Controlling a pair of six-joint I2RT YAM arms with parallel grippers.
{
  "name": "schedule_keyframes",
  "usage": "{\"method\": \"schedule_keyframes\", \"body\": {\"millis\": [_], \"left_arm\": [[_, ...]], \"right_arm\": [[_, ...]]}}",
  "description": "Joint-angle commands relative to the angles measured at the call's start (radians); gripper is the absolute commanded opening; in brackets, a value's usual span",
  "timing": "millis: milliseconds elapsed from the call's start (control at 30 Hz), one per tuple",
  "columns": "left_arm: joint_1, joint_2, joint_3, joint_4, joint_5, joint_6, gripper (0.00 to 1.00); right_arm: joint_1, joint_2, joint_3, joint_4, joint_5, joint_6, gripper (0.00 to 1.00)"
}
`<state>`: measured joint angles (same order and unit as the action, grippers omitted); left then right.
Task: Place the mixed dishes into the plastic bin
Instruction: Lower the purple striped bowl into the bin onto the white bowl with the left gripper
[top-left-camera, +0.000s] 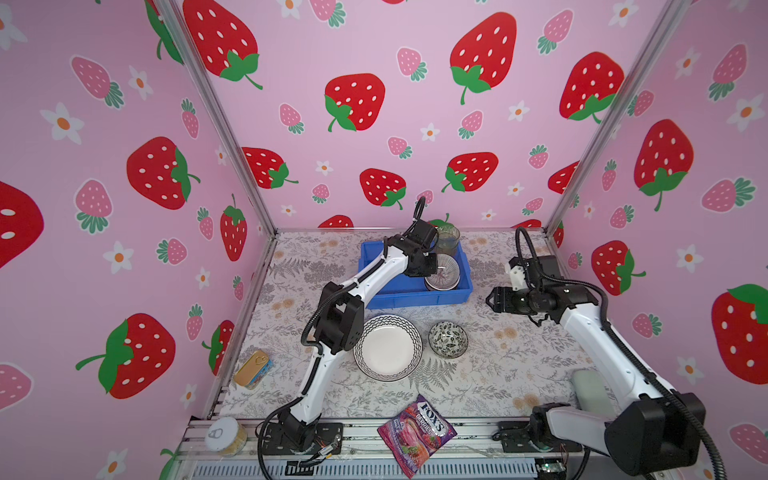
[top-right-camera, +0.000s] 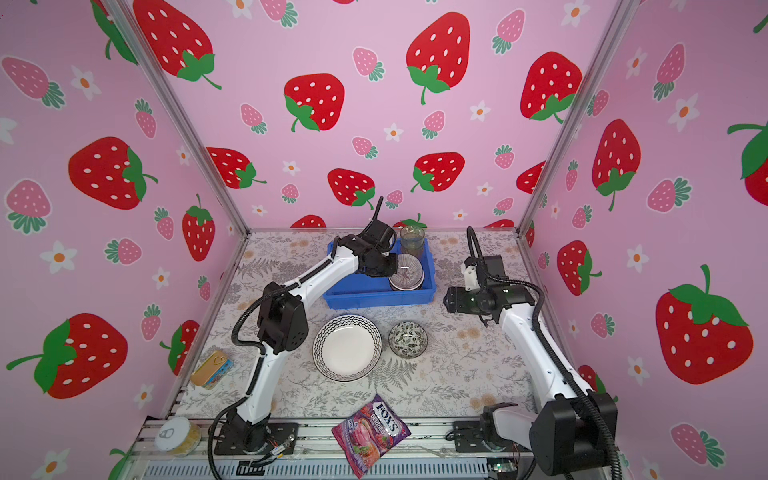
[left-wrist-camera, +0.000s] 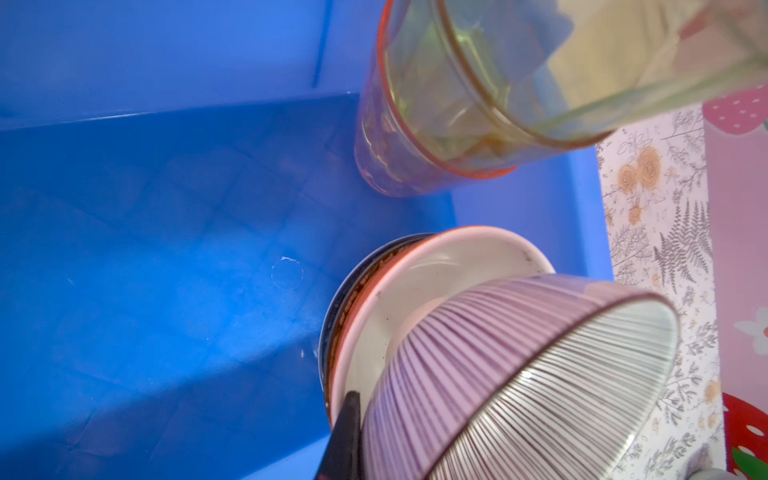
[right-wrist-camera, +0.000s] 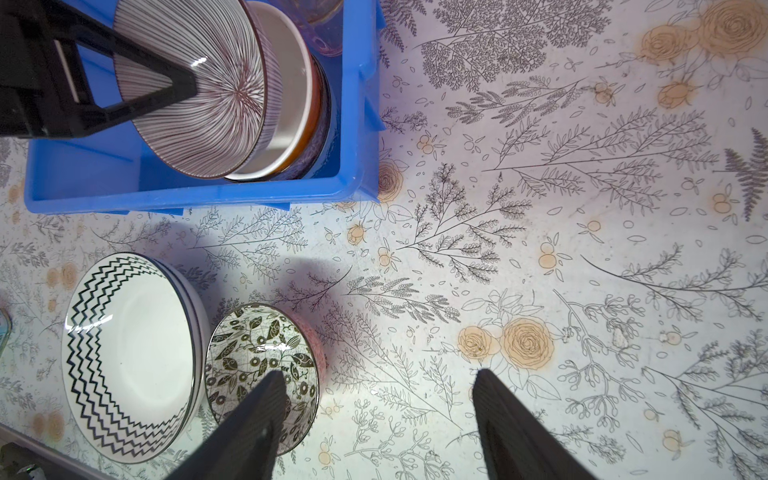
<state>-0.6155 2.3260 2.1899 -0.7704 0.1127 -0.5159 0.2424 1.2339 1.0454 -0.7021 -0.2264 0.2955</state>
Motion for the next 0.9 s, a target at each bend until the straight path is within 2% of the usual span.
{"method": "schedule_keyframes", "body": {"millis": [0,67,333,867], "left_arm": [[0.001,0.002,0.058,0.025,0.055,0.005,0.02],[0.002,0.007,0.065,0.026,0.06,0.004,0.04],[0.002,0.023,0.072,0.026,0.085,-0.005,0.26],[0.0,-0.018,0.028,0.04,0.093,-0.012,0.62]], "right_arm": [[-0.005,0.009,0.013,-0.004,-0.012,-0.002,0.74],[-0.006,0.013,0.011,-0.002,-0.013,-0.001,0.74],[-0.005,0.021,0.013,0.001,-0.014,0.0,0.74],[-0.005,0.029,-0.01,0.008,-0.075,-0.032,0.75]]}}
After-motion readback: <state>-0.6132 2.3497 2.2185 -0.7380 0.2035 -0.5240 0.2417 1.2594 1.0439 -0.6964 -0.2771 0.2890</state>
